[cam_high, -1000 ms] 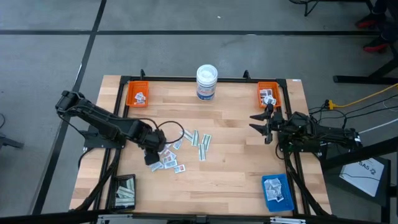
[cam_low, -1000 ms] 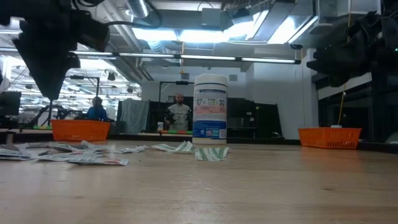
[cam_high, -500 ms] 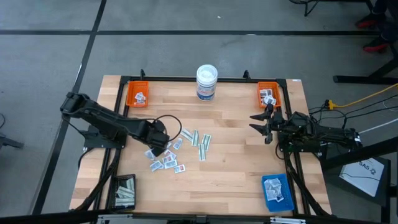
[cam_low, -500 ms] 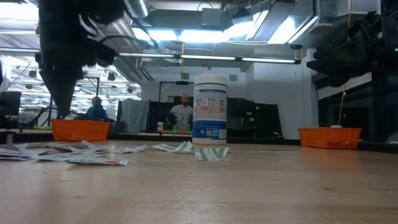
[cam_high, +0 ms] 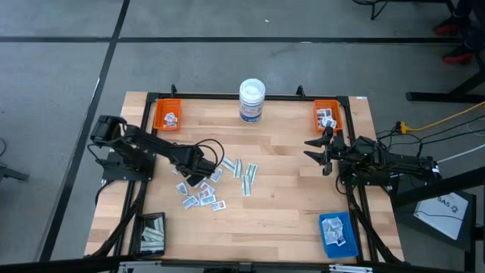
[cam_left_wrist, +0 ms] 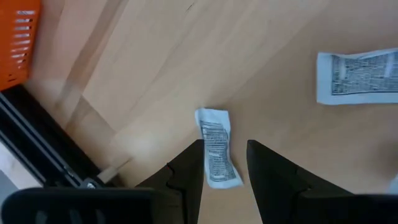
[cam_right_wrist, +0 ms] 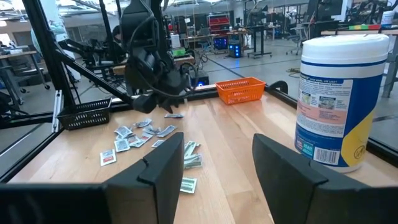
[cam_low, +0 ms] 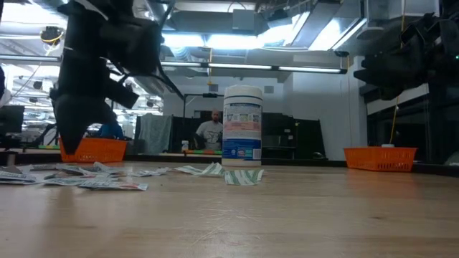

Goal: Pick & Place First Aid Supplies
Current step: Put the orange ointment pack into the left orange bin

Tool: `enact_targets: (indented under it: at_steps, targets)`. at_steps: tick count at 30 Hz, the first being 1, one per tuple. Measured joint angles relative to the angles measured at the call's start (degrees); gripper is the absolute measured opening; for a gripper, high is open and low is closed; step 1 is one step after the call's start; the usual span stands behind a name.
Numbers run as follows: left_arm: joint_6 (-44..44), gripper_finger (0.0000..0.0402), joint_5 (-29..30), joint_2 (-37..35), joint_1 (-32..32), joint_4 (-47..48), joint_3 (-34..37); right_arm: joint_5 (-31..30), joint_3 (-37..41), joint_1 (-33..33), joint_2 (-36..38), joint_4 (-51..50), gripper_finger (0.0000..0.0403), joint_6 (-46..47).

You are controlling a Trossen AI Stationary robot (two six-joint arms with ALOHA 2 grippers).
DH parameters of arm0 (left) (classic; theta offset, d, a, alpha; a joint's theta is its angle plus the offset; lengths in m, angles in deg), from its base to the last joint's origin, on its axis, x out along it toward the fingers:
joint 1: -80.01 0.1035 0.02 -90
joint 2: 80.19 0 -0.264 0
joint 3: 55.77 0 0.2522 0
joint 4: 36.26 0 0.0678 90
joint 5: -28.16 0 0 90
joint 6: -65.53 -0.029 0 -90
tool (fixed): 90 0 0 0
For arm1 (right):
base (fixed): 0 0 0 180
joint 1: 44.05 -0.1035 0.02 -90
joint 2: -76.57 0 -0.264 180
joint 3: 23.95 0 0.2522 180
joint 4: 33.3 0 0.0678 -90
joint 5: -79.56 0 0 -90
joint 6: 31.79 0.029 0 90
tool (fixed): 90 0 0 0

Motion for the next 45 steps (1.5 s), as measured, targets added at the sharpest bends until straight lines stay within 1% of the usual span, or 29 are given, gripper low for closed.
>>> enact_targets:
  at_steps: [7,11,16,20,24,29,30,35,39,41,45]
  targets:
    - [-0.5,0.0113,-0.6,3.2,0.3,-0.9,0.5,0.0,0.0,0.0,0.0,0.0,0.0191,0.0]
    - [-0.4,0.0113,-2.5,4.4,0.3,-2.7,3.0,0.0,0.0,0.0,0.0,0.0,0.0191,0.0]
    - [-0.4,0.0113,-2.5,3.8,0.4,-5.3,5.6,0.0,0.0,0.0,0.0,0.0,0.0191,0.0]
    - [-0.5,0.0109,-3.5,3.6,0.9,-5.5,5.7,0.0,0.0,0.0,0.0,0.0,0.0191,0.0]
    - [-1.9,0.0079,-4.6,3.6,1.6,-5.7,5.7,0.0,0.0,0.0,0.0,0.0,0.0191,0.0]
    - [-6.1,0.0014,-6.5,3.6,2.9,-6.3,5.7,0.0,0.0,0.0,0.0,0.0,0.0191,0.0]
    - [-6.8,0.0008,-7.1,3.6,3.2,-6.3,5.7,0.0,0.0,0.0,0.0,0.0,0.0191,0.1]
    - [-11.9,0.0002,-8.4,3.6,4.9,-6.6,5.7,0.0,0.0,0.0,0.0,0.0,0.0191,0.0]
    - [-14.9,0.0002,-8.7,1.7,5.9,-7.0,5.4,0.0,0.0,0.0,0.0,0.0,0.0191,0.0]
    - [-15.5,0.0001,-7.5,-0.5,6.3,-7.3,5.4,0.0,0.0,0.0,0.0,0.0,0.0191,0.0]
    - [-15.5,0.0001,-7.6,-6.7,6.7,-9.2,5.0,0.0,0.0,0.0,0.0,0.0,0.0191,0.0]
